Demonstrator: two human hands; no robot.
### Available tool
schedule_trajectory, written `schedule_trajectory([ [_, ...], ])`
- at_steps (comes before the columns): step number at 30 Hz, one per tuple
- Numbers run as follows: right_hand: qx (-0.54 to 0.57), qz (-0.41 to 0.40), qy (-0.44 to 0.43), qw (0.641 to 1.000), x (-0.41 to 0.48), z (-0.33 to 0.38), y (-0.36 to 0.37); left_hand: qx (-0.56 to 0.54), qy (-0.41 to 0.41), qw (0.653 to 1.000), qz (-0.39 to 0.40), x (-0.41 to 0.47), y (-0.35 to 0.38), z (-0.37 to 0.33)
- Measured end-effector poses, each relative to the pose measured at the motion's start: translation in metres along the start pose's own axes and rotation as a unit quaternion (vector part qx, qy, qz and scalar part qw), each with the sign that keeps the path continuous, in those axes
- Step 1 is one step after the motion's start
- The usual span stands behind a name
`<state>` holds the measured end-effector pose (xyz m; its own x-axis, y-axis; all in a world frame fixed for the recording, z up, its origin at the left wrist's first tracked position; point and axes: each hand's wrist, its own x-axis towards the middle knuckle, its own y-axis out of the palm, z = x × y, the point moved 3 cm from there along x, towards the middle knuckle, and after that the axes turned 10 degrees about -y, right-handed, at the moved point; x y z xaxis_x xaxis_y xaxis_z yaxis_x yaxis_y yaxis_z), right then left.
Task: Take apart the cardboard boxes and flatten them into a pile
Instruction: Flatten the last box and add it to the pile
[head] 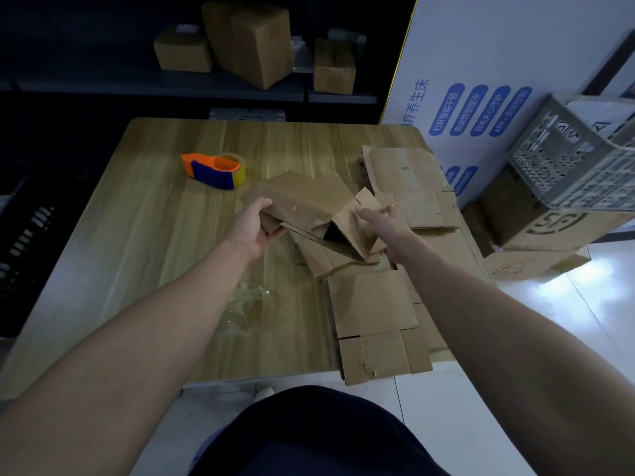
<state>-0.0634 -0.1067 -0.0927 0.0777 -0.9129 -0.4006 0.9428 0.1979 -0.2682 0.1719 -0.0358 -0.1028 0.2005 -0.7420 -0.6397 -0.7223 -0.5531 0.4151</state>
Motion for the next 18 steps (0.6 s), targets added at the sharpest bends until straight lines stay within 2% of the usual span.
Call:
schedule_trajectory([
  [6,0.064,-0.059,0.044,0.995,-0.002,-0.008,-0.006,0.041,-0.014,0.999,0.011,-0.002,-0.010,0.007],
  [12,0.057,-0.005,0.045,0.997,-0.011,-0.017,0.004,0.074,-0.071,0.994,-0.048,-0.007,-0.019,0.013],
  [15,-0.021,0.052,0.059,0.997,-0.018,-0.022,0.008,0.043,-0.041,0.995,-0.074,-0.007,-0.020,0.013],
  [18,-0.037,0.096,0.073,0.992,-0.021,-0.031,0.012,0.101,0.013,0.992,-0.076,-0.008,-0.017,0.010],
])
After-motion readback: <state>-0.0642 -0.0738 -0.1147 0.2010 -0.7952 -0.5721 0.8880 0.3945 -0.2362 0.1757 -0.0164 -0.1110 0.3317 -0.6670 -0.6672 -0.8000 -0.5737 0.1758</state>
